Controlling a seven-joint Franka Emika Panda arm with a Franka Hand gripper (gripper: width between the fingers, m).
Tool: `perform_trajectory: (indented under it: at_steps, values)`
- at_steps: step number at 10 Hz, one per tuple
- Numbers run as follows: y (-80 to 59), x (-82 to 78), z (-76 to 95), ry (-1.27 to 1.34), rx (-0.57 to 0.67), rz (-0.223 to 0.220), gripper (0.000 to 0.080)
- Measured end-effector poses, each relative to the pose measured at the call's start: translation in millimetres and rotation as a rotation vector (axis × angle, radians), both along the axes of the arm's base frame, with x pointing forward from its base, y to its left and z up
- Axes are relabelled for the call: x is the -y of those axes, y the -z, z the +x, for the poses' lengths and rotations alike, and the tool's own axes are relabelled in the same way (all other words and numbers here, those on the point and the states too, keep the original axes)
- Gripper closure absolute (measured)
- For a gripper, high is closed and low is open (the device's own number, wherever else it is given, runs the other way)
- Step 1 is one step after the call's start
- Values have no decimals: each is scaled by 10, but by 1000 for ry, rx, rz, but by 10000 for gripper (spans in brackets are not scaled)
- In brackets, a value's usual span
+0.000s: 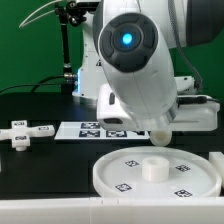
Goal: Assemble round table
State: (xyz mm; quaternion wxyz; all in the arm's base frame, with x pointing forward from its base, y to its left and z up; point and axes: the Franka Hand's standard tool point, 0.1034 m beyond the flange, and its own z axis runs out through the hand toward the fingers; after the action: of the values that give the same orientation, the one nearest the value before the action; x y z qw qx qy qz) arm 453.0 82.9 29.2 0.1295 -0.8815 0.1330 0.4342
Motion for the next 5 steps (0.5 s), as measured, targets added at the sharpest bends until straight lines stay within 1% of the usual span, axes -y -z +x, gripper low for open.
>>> perform_trajectory:
  at_steps: [2, 3, 5]
  values:
    - [92, -6, -59, -15, -103, 32, 150]
    - [150, -8, -36, -11, -88, 26, 150]
    - [189, -13, -101, -11, -105, 22, 150]
